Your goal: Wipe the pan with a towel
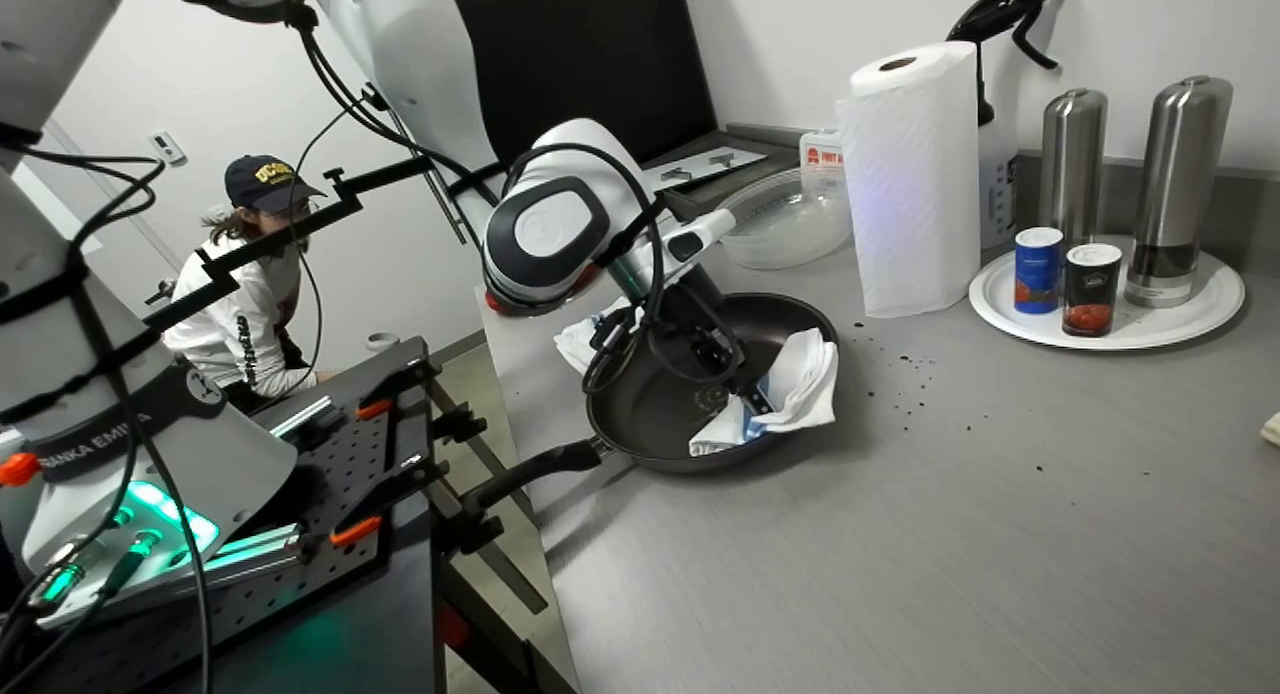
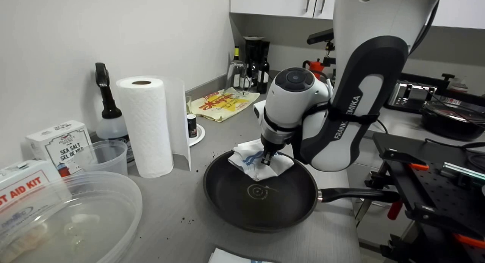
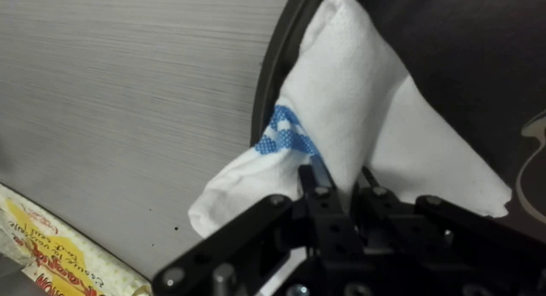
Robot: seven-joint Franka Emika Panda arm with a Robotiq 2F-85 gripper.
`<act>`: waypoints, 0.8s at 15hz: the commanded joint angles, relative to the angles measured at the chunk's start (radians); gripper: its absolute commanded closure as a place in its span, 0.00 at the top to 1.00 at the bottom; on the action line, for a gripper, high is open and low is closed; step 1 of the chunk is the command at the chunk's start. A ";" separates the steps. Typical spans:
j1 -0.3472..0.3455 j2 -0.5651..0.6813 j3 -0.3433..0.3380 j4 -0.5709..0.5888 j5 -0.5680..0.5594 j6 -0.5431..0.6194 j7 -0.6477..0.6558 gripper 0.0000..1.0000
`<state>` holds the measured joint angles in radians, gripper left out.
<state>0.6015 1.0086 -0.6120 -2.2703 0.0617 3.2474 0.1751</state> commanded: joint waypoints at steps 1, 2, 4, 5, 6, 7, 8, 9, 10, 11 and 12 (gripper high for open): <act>-0.028 -0.007 0.046 0.042 0.042 -0.037 -0.005 0.03; -0.040 -0.017 0.065 0.052 0.046 -0.051 -0.002 0.03; -0.059 -0.031 0.097 0.068 0.050 -0.073 0.006 0.03; -0.070 -0.039 0.115 0.075 0.051 -0.088 0.009 0.03; -0.086 -0.052 0.137 0.081 0.049 -0.109 0.013 0.03; -0.106 -0.066 0.162 0.086 0.044 -0.133 0.017 0.03; -0.132 -0.086 0.193 0.088 0.039 -0.164 0.020 0.03; -0.158 -0.104 0.222 0.091 0.035 -0.195 0.023 0.03; -0.190 -0.127 0.255 0.093 0.032 -0.232 0.024 0.03; -0.225 -0.152 0.288 0.097 0.031 -0.272 0.025 0.03; -0.268 -0.175 0.328 0.104 0.031 -0.318 0.024 0.03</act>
<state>0.4428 0.9113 -0.3900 -2.1761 0.0915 3.0482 0.1968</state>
